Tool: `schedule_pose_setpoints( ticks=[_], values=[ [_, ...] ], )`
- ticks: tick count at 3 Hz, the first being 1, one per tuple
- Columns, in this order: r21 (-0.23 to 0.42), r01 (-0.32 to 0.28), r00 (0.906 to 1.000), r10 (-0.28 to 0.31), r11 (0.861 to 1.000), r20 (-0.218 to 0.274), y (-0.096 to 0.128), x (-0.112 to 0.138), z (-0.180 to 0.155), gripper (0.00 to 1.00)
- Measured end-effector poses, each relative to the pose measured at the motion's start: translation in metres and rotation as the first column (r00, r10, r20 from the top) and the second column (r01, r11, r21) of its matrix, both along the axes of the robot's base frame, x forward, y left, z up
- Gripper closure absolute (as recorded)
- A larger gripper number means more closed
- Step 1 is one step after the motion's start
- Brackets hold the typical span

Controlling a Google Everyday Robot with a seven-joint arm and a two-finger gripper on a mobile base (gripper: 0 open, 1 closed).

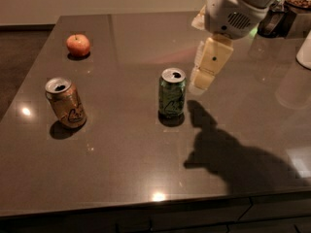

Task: Move orange can near apple

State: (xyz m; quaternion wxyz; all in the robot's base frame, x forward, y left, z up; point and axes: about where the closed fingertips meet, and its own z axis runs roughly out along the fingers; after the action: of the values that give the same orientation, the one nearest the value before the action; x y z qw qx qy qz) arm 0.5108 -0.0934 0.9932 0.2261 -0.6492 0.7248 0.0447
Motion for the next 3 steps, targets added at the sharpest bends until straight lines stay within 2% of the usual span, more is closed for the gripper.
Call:
schedule_pose_setpoints(
  ticks=[3],
  values=[
    [0.077, -0.112, 0.9937, 0.112, 0.991, 0.001, 0.116, 0.018, -0.019, 0.0]
  ],
)
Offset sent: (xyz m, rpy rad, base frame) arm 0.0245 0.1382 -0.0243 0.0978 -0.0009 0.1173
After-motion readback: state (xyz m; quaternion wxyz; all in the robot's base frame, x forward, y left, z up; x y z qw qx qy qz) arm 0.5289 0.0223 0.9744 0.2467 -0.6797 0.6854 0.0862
